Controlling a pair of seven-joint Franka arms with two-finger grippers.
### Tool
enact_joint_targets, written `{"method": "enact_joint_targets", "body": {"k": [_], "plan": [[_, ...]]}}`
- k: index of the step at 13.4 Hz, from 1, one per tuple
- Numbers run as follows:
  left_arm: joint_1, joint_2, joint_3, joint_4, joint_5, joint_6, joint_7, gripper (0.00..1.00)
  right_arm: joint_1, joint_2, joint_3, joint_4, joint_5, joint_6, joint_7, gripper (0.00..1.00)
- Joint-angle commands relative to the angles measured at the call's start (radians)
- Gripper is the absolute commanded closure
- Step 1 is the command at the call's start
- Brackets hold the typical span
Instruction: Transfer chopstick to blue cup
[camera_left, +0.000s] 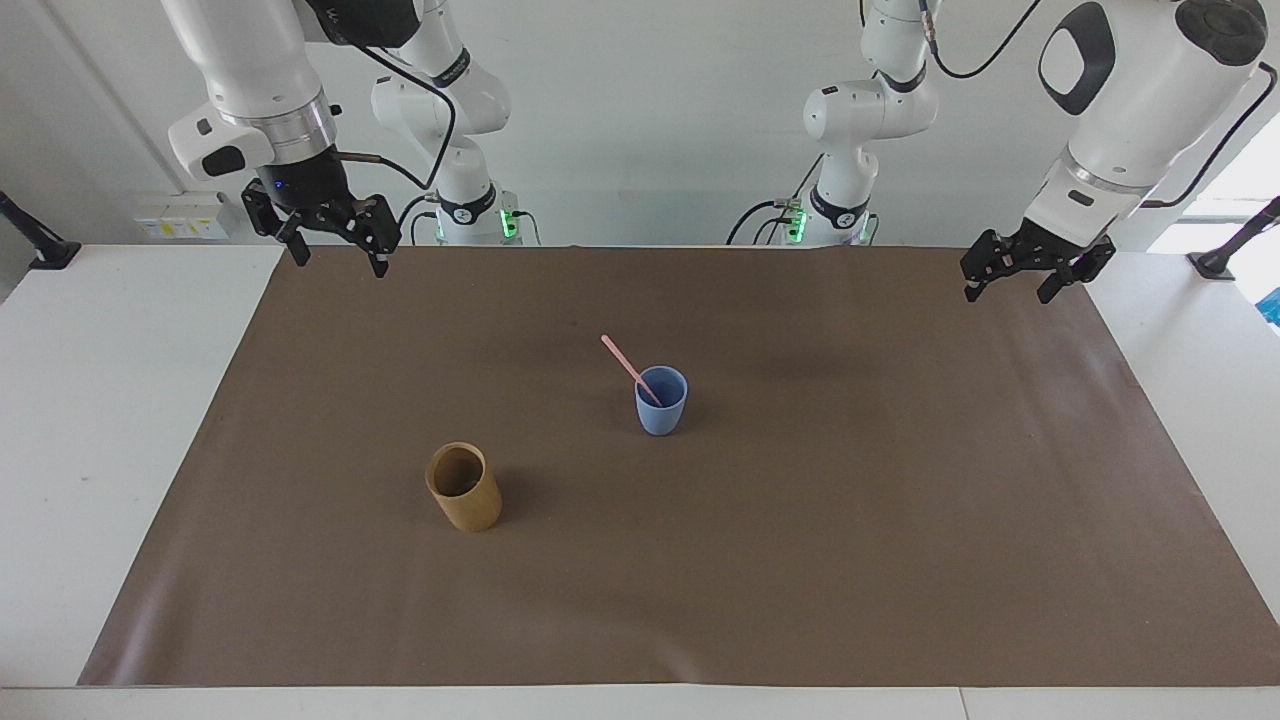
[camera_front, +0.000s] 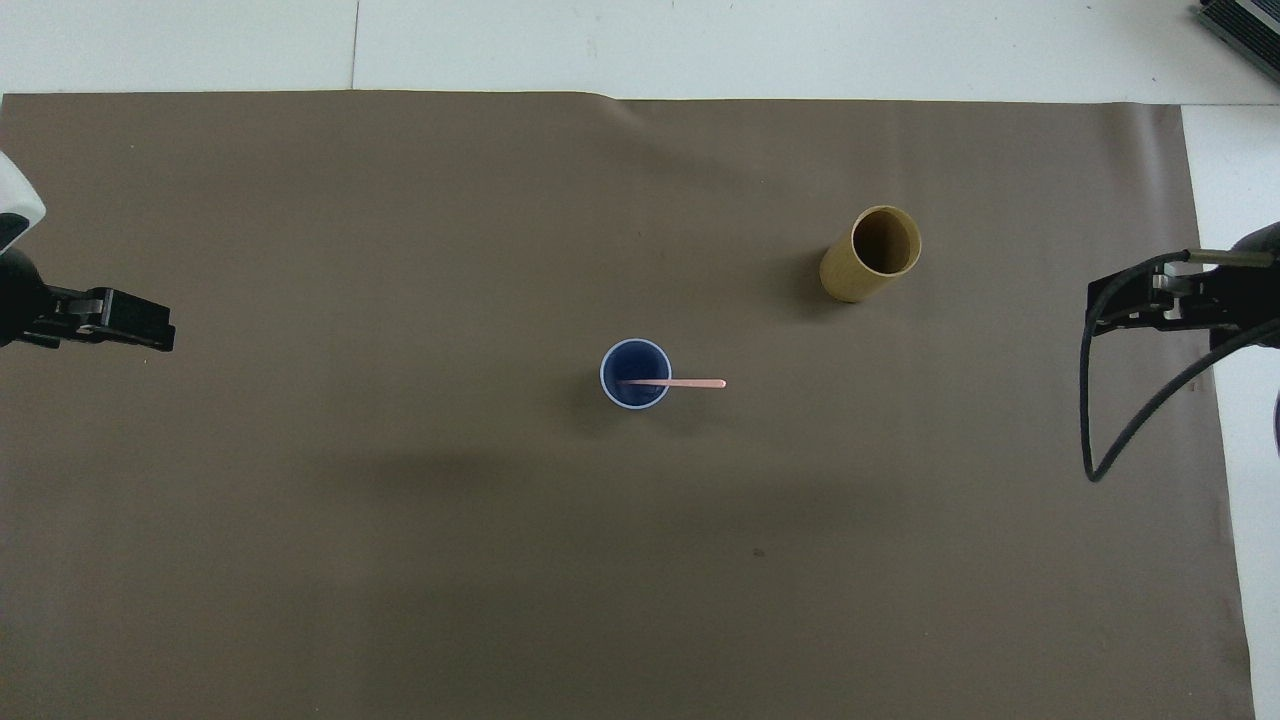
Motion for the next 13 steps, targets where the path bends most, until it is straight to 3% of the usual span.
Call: {"method": "enact_joint_targets", "body": {"k": [1,13], "plan": [[0.011,-0.003,-0.006,0.012,0.001,-0.020,0.010,0.00,-0.015,-0.054,0.011,-0.074,0.016,0.011,-0.023,0.00],[0.011,-0.003,-0.006,0.012,0.001,-0.020,0.010,0.00,-0.012,-0.057,0.011,-0.078,0.057,0.017,-0.026,0.00]]}}
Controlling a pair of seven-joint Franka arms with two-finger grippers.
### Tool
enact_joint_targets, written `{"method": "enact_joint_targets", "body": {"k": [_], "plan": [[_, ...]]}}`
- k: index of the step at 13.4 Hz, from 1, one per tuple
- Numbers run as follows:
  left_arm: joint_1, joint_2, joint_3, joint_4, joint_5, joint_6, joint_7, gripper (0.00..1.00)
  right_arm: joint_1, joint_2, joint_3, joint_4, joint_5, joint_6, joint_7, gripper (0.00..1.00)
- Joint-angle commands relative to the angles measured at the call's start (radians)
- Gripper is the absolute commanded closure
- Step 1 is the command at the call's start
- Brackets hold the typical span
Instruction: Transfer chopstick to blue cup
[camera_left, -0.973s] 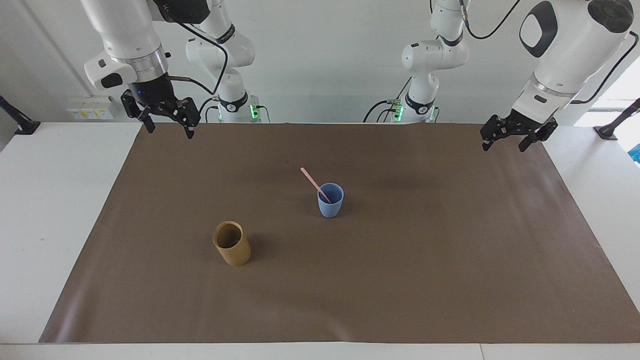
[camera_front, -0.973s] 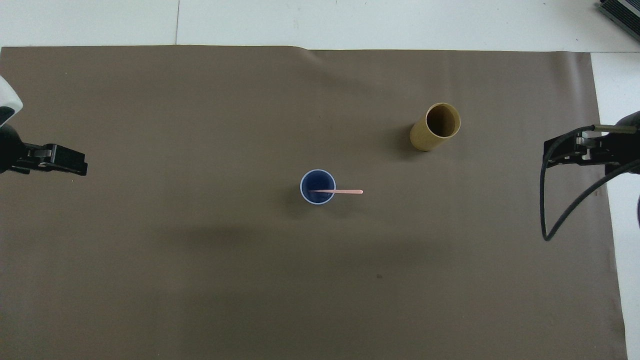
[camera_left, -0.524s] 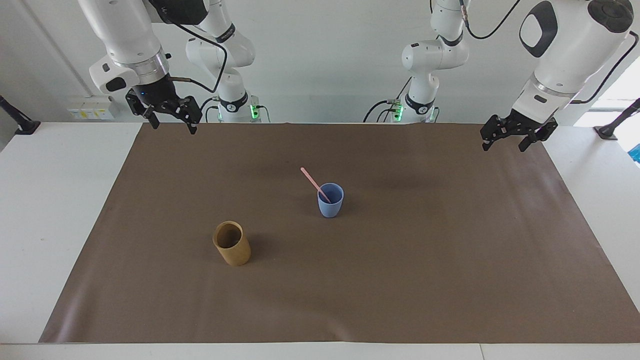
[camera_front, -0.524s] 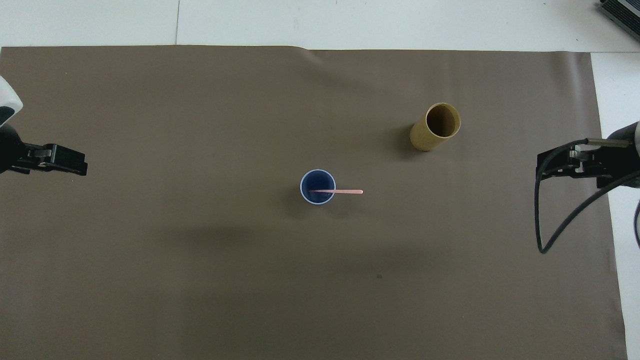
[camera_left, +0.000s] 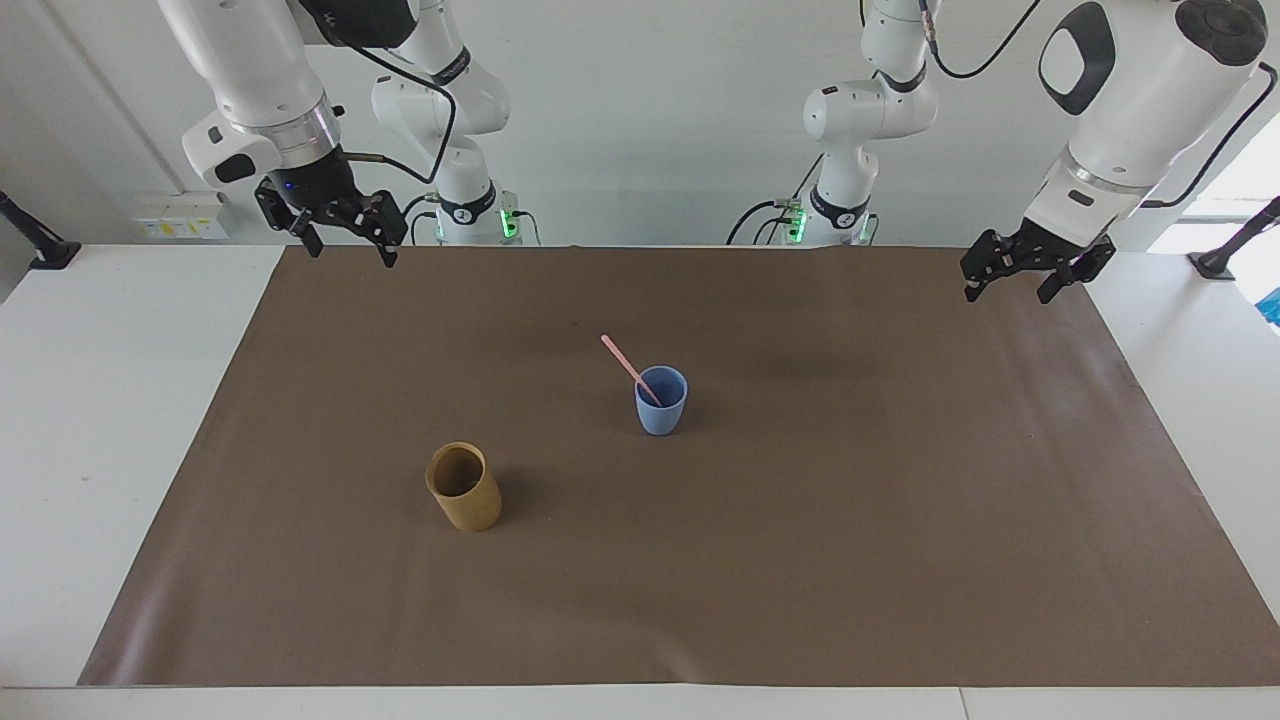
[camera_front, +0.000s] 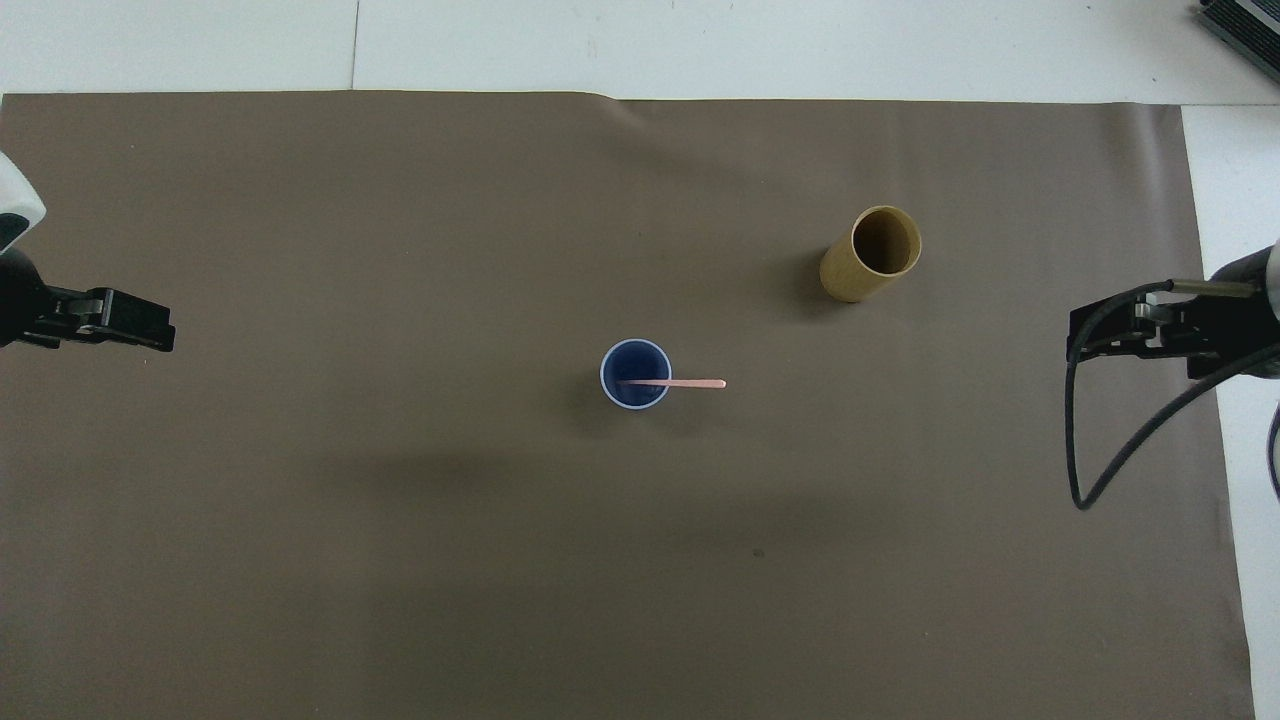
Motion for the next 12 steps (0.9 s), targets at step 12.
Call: {"method": "enact_joint_targets", "body": {"k": [12], "plan": [[0.011,-0.003,-0.006,0.012,0.001,-0.020,0.010,0.00,-0.007,-0.019,0.009,-0.026,0.018,0.034,-0.026,0.00]]}}
